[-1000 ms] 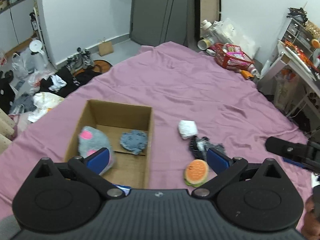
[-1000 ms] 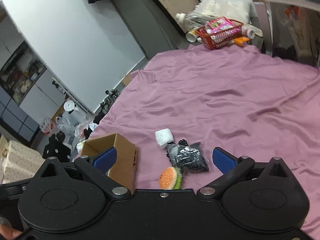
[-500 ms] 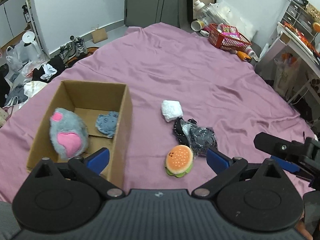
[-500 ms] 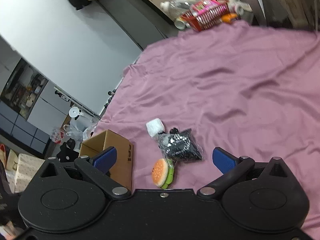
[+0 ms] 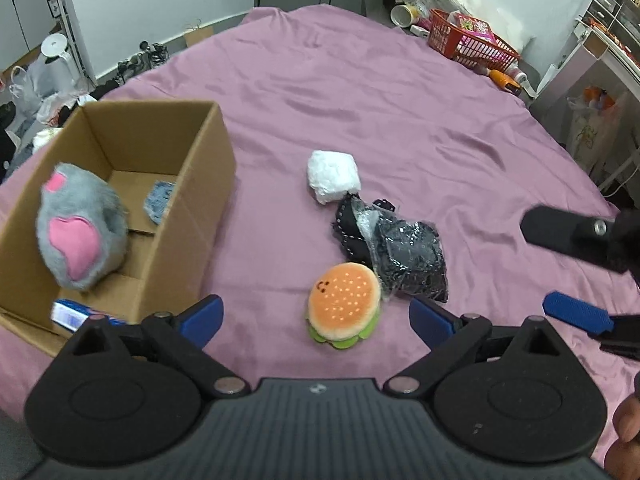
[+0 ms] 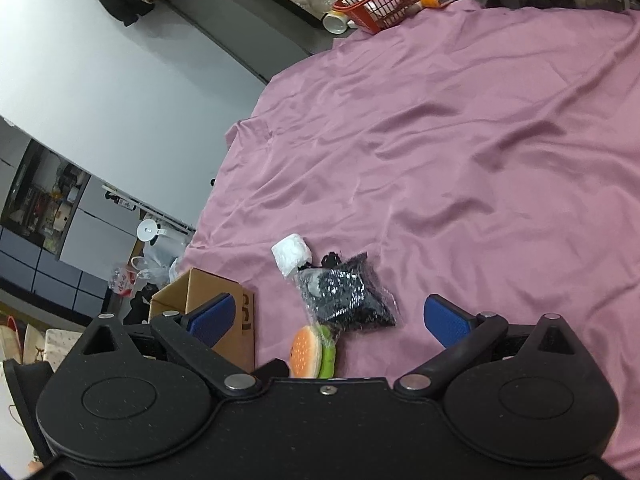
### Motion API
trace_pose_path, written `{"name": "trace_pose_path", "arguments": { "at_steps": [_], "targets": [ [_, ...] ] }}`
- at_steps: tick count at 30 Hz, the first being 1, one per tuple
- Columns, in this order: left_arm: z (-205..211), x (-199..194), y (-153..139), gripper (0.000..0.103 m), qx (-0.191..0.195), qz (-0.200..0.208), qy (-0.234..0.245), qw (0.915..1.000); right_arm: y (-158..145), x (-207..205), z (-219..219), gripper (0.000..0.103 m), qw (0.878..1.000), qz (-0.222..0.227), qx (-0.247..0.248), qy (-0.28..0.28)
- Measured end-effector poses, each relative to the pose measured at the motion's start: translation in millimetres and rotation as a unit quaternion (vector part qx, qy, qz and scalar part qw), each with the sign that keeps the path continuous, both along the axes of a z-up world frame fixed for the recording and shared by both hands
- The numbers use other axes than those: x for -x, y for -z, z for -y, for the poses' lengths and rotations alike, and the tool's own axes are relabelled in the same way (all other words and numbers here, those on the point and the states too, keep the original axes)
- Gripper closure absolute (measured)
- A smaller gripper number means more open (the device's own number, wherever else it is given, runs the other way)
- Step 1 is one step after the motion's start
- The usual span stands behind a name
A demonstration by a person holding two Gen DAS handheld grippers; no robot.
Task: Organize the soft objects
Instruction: 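Withdraw both tools from the box and move the left tool toward the burger plush, then grasp the burger plush with the left tool while the right tool grasps the black bag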
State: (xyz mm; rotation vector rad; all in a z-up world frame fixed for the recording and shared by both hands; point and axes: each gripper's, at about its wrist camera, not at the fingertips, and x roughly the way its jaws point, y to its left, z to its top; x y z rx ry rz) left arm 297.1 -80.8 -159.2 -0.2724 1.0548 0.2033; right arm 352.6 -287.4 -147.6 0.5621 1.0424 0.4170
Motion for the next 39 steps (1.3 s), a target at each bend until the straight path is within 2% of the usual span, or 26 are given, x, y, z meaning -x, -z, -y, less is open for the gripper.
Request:
{"name": "trace_pose_path", "arguments": {
  "at_steps": [3,6,11,13,18,20,22,24,27,32,39],
  "targets": [
    [3.7,-3.8,8.2,0.004,-0.003,0.001,0.004,1.0000,6.7,-7.4,-3.8,0.012,1.000,-0.007,0.003,-0.008],
    [3.5,-7.3,17.3,0.013,0.003,-0.002,-0.001,1.0000,13.3,-12.7,-6.8,0.016,1.000,-0.013,0.005,-0.011],
    [0.5,-15.6,33.6,0.022,0.018,-0.016,-0.016,0.9996,34.7,-28.4,-16.6,0.025,0.999,-0.042,0.015,-0.018],
    [-1.3,-18.1,39.7,0.027,0.029,-0.022,-0.024,0.9990,41.2,-31.6,-20.7,0.026,0.998,-0.050,0.018,-0.022],
    [-4.6,-23.1,51.0,0.033,0.054,-0.026,-0.032,0.9977,47.0,-34.8,-30.8,0.027,0.998,-0.051,0.024,-0.039],
    [-6.9,-24.8,54.7,0.040,0.067,-0.026,-0.035,0.9968,53.4,-36.5,-33.7,0.031,0.997,-0.058,0.031,-0.040],
    [-8.6,-26.4,58.5,0.051,0.081,-0.027,-0.035,0.9958,60.9,-38.7,-35.5,0.035,0.996,-0.068,0.038,-0.040],
    [-9.3,-27.0,59.8,0.057,0.084,-0.027,-0.037,0.9954,66.7,-39.6,-36.4,0.044,0.995,-0.074,0.049,-0.037],
    [-9.8,-26.1,56.4,0.059,0.086,-0.023,-0.036,0.9953,66.8,-39.2,-33.7,0.063,0.996,-0.066,0.043,-0.029],
    [-14.0,-21.4,40.5,0.059,0.077,-0.005,-0.035,0.9964,59.8,-35.2,-32.2,0.078,0.998,-0.051,0.036,-0.031],
    [-19.7,-8.5,16.2,0.059,0.071,0.022,-0.032,0.9967,42.9,-26.1,-23.5,0.081,0.999,-0.027,0.033,-0.016]
  ]
}}
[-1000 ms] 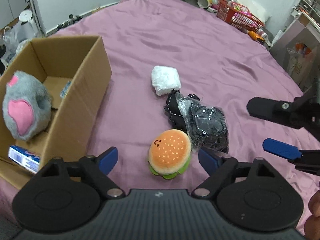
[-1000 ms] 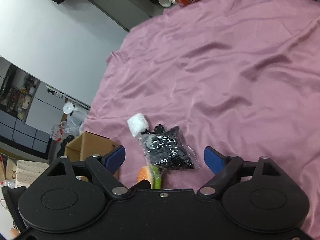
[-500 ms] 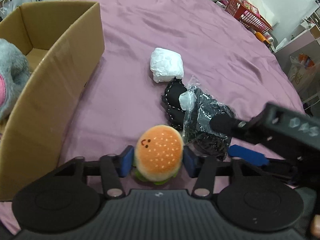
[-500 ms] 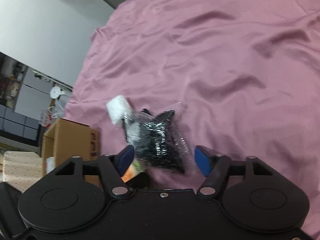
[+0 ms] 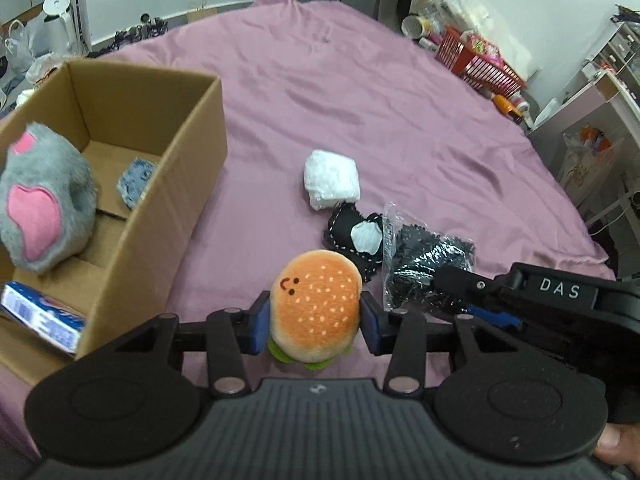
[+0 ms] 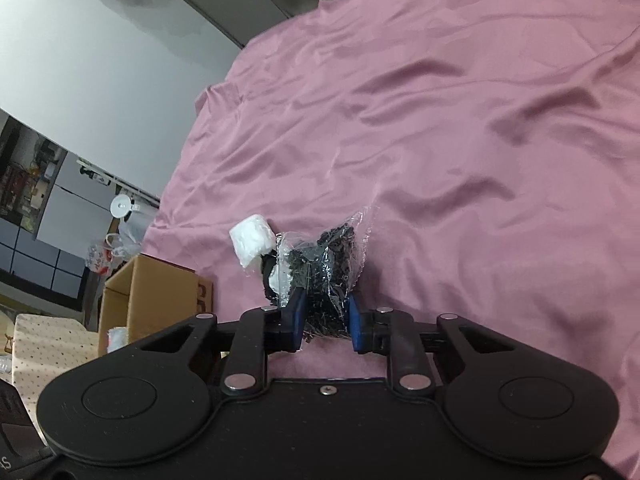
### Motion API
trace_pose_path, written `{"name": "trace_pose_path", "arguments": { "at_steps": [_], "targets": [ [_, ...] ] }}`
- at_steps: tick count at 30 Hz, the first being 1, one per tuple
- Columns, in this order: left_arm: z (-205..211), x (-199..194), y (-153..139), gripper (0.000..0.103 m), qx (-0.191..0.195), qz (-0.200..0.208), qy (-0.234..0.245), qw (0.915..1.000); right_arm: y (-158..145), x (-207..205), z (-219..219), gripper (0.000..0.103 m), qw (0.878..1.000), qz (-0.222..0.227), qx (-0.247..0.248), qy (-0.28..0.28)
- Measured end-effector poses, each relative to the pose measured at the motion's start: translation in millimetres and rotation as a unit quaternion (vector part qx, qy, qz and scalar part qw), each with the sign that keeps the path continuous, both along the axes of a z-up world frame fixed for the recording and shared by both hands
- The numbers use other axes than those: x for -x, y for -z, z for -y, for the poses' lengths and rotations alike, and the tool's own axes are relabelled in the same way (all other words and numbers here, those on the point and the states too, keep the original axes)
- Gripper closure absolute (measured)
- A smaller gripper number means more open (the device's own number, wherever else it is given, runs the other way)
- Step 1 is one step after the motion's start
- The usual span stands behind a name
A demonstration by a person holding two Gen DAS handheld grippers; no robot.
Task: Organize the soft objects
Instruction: 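Grasp the burger plush with the left tool while the right tool grasps the black bag, then carry the burger plush in the left tool while the right tool carries the bag to the box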
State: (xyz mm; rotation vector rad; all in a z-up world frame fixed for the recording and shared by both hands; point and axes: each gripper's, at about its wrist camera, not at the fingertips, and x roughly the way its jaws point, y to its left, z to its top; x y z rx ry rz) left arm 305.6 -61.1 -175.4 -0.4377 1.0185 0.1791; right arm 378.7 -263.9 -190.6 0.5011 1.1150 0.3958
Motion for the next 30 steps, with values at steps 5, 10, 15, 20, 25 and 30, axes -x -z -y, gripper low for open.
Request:
{"name": "trace_pose_path", "arguments": {
  "at_steps": [5,10,15,20,25,30],
  "targets": [
    [-3.3,12.8,-19.3,0.059,-0.007,0.023,0.002,0.9997,-13.4,11.2,0.7,0.081,1.000,0.023,0.001,0.007],
    [-6.9,20.7,-35.0,0.059,-0.013,0.042,0.008,0.9990,-29.6,23.9,3.5,0.081,0.998,0.052,0.003,0.021],
    [-13.3,26.6,-42.6,0.059,-0.012,0.052,0.010,0.9985,-43.9,34.2,4.5,0.081,0.997,0.071,0.008,0.031],
    [-20.9,35.7,-50.5,0.059,-0.016,0.055,0.002,0.9983,-56.7,46.7,8.0,0.081,0.996,0.079,0.000,0.045],
    [-30.1,45.3,-64.2,0.059,-0.025,0.066,0.003,0.9975,-73.8,58.0,7.0,0.081,0.994,0.095,-0.005,0.054],
    [-41.8,51.2,-76.6,0.059,-0.027,0.078,-0.004,0.9966,-82.4,64.8,-2.5,0.081,0.993,0.105,-0.009,0.052]
  ]
}}
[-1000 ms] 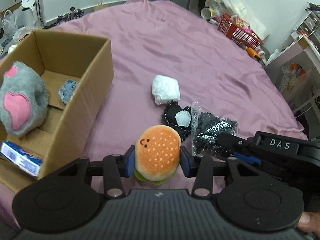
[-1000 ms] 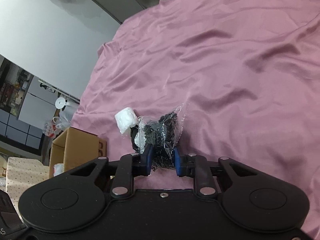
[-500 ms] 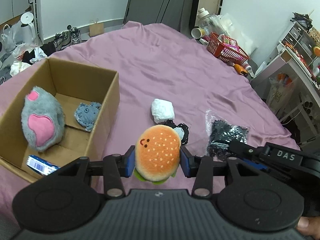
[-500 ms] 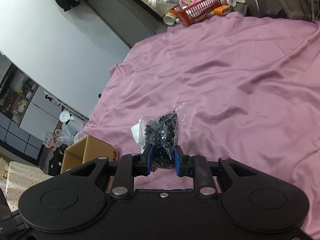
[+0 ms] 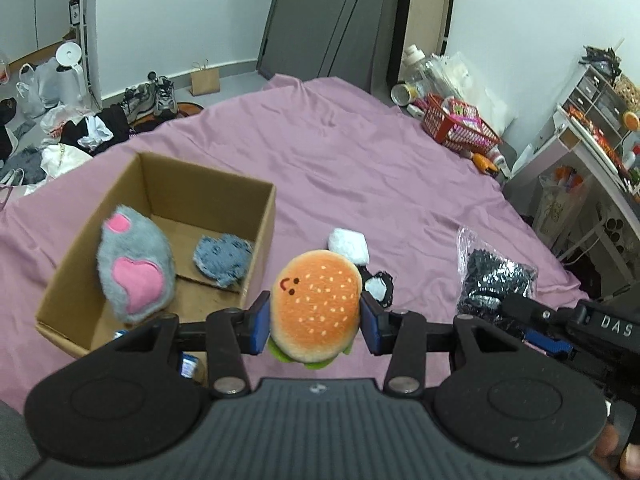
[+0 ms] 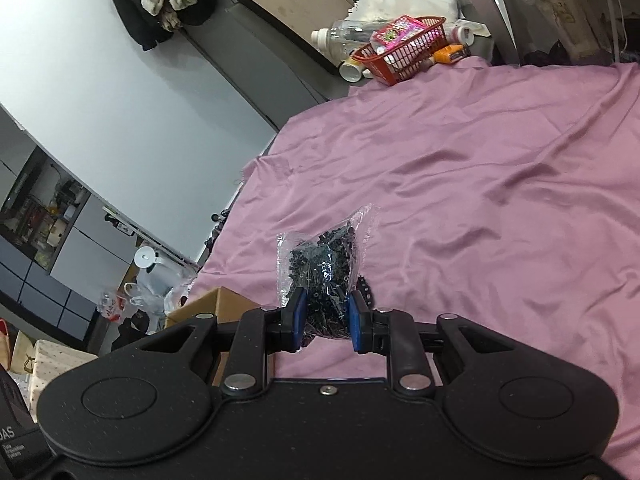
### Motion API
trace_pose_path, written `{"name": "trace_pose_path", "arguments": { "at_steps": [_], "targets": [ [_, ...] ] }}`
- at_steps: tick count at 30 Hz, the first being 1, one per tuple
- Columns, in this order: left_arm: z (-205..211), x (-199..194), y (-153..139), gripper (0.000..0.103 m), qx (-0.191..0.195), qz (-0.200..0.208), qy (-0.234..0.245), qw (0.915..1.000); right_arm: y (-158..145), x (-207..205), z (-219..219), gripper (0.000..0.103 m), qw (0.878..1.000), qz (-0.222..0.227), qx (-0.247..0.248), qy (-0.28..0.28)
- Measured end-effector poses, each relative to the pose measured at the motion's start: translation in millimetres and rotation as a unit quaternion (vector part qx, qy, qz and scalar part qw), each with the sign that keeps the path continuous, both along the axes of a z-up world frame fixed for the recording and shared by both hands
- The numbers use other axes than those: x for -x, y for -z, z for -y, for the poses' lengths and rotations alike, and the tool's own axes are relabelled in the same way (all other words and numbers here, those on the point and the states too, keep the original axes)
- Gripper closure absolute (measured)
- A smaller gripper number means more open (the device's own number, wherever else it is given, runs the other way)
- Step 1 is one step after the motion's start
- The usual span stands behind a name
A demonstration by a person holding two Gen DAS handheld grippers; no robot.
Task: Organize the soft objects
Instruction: 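Carry the burger plush in the left tool while the right tool carries the bag to the box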
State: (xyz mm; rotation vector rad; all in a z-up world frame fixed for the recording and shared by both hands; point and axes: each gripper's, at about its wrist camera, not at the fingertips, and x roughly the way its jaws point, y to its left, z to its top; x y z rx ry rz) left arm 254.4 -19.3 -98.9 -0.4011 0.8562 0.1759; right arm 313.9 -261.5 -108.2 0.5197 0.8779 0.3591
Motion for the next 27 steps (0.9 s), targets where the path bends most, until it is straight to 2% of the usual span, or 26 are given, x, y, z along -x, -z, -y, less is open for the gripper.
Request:
{"name": "trace_pose_path", "arguments": {
  "at_steps": [10,14,22,27],
  "targets": [
    [-29.0,11.1,-19.7,0.059,-0.005,0.021,-0.019,0.9996,-21.1,11.0,-24.8,0.081,0.999,0.033,-0.010,-0.018],
    [-41.6,13.9,-24.1,0.059,-0.004,0.025,-0.024,0.9994,-25.2,11.4,-33.5,0.081,0.999,0.033,-0.032,-0.023],
    [-64.0,12.7,-32.2,0.059,-0.008,0.035,-0.027,0.9990,-40.7,10.5,-56.4,0.081,0.998,0.048,-0.032,-0.021],
    [-80.5,7.9,-32.3,0.059,-0.004,0.038,-0.030,0.9988,-39.4,10.7,-73.6,0.081,0.998,0.052,-0.028,-0.030]
  ]
}}
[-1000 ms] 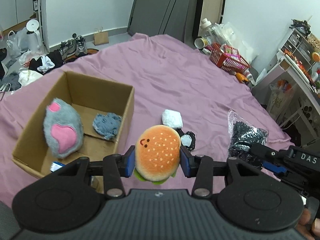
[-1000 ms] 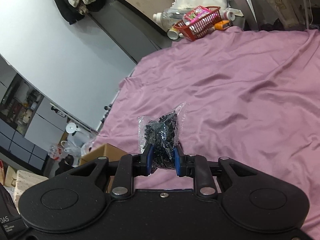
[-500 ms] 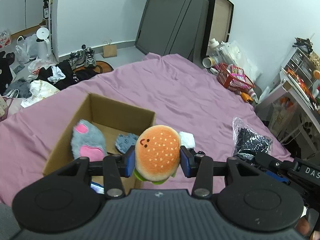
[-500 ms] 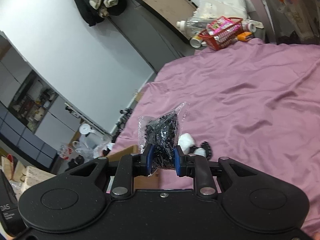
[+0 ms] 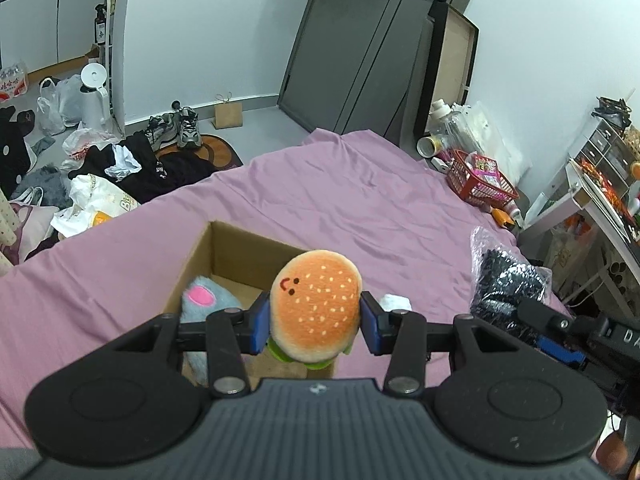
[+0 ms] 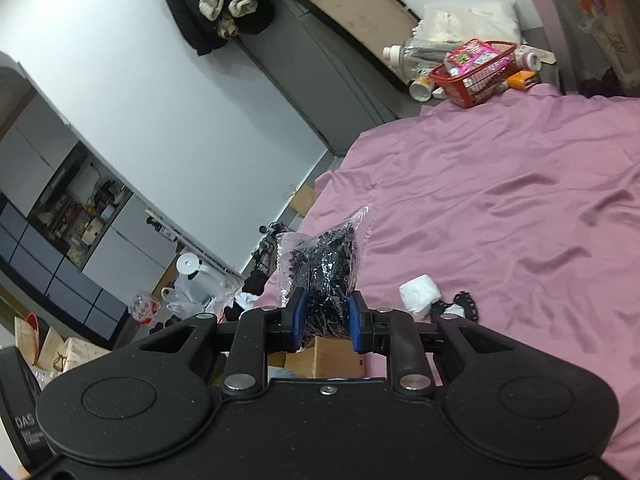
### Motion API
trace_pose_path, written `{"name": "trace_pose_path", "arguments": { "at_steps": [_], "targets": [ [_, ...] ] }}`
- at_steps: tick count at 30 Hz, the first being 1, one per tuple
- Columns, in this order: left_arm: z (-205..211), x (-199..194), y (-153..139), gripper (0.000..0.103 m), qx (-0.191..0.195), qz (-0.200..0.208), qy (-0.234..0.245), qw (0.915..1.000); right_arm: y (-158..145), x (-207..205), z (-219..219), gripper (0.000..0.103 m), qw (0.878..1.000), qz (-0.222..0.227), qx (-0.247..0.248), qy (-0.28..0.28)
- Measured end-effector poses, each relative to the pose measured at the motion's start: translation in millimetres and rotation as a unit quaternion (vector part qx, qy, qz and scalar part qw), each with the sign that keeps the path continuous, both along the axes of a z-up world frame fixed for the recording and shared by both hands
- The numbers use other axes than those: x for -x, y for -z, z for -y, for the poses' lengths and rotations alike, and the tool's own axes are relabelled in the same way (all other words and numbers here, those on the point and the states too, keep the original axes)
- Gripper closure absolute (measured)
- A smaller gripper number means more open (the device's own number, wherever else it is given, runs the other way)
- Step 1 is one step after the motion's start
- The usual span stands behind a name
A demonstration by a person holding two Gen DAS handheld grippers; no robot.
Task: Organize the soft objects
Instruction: 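Carry the burger plush in the left tool while the right tool carries the bag to the box, then open the left tool to drop the burger plush while the right tool releases the bag into the box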
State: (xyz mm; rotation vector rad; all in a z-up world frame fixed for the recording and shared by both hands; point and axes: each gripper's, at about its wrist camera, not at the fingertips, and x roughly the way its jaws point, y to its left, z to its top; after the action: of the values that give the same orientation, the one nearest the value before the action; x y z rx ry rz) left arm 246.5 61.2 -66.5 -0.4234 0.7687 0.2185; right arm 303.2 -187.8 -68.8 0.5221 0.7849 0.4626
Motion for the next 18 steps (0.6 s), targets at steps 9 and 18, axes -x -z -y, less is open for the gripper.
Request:
{"name": "trace_pose_path", "arguments": {
  "at_steps": [9,18],
  "targets": [
    [-24.4,-5.9,18.1,0.058,0.014,-0.017,-0.004,0.9998,6.6,-3.2,-26.0,0.081,1.000,0.005,0.008,-0.028],
    [-31.0,-9.1,45.4,0.058,0.055,-0.040,0.000,0.9977,20.0,-7.6,-44.8,0.081,0.998,-0.005,0.028,-0.049]
  ]
}}
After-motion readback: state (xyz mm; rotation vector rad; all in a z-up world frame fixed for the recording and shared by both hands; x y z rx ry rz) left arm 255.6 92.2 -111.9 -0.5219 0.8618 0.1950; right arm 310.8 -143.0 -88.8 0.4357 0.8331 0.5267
